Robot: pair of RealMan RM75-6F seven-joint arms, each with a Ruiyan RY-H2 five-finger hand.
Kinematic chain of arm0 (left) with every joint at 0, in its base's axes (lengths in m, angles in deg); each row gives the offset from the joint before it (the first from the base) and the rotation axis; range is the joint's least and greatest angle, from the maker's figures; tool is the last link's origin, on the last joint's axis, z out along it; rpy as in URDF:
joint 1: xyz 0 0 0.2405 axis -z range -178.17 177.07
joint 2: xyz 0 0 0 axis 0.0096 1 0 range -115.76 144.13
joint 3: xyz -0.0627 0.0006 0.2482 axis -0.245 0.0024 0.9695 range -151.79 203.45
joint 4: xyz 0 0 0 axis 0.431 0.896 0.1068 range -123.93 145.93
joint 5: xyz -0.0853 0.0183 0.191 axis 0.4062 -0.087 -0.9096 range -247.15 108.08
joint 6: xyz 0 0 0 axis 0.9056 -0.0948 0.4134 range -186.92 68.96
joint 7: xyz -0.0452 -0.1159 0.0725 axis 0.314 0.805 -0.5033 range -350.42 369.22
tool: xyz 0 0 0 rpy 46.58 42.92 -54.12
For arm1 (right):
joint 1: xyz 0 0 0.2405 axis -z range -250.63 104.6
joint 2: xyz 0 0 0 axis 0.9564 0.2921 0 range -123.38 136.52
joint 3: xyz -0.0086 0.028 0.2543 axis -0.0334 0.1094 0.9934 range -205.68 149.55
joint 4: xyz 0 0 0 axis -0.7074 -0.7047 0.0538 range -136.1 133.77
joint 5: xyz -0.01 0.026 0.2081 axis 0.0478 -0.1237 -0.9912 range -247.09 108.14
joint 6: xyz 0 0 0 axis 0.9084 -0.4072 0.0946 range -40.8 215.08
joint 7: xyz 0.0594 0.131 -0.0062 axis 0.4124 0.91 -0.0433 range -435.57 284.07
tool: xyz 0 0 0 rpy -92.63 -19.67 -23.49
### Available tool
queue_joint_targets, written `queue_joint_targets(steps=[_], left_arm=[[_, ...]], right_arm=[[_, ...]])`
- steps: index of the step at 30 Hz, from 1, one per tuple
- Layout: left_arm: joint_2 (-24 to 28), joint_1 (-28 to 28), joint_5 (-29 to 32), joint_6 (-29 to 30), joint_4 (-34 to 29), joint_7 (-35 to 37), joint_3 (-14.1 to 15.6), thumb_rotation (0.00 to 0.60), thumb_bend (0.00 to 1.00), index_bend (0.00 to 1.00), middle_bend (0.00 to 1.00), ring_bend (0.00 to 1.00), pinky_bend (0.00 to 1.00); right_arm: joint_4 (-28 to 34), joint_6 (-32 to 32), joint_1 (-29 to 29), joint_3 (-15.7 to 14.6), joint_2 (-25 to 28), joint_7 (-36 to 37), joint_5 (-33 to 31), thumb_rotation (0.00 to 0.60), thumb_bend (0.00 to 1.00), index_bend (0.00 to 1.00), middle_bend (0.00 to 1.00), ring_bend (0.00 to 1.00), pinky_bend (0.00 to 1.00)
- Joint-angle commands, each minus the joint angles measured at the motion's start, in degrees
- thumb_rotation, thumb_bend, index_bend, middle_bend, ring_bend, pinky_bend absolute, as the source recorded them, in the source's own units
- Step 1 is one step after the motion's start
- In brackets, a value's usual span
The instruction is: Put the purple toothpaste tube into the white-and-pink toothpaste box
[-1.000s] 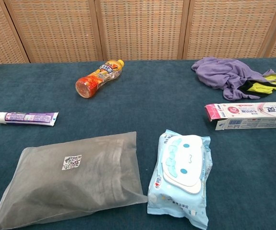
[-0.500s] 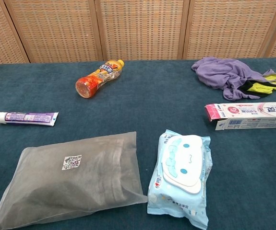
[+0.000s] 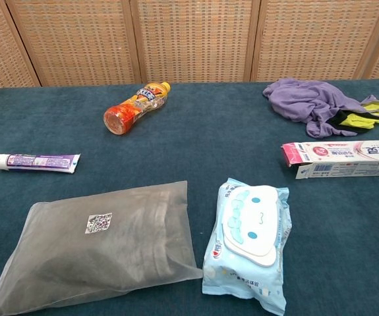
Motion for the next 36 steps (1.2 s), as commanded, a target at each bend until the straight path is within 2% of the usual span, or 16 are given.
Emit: queue_joint_targets(steps=[1,12,16,27,36], left_arm=[[-0.7,3.5,4.71,-4.43,3.5,-2.43,-0.85,0.6,0.31,0.09,0.02,0.0,0.13],[-6.53,10.61,15.9,-11.57,12.19,-9.79,0.57,0.6,0.27,0.09,0.04,0.03,0.15],[-7.53,12.93,19.53,-14.1,14.07,-10.98,1.22,0.6,0.27,0.11,0.08,0.04,0.16],[-11.9,16.92,23.01,-15.99,19.19,-12.74,4.05,0.6,0.26,0.18,0.12,0.07,0.19],[-14.7,19.81,25.57,-16.49,21.71,-14.33,5.18,0.6,0.27,0.28,0.21,0.14,0.22]], right_arm=[[-0.12,-0.25,-0.07,-0.05,-0.18,-0.22,-0.07,0.6,0.15,0.0,0.0,0.0,0.0],[-0.7,-0.41,-0.17,0.15,-0.53,-0.01,-0.46,0.6,0.15,0.0,0.0,0.0,0.0],[-0.79,-0.31,-0.16,0.22,-0.53,0.32,-0.53,0.6,0.15,0.0,0.0,0.0,0.0],[-0.99,-0.51,-0.26,0.18,-0.59,0.63,-0.68,0.6,0.15,0.0,0.0,0.0,0.0],[-1.15,-0.16,-0.24,0.31,-0.57,1.14,-0.63,0.6,0.15,0.0,0.0,0.0,0.0]])
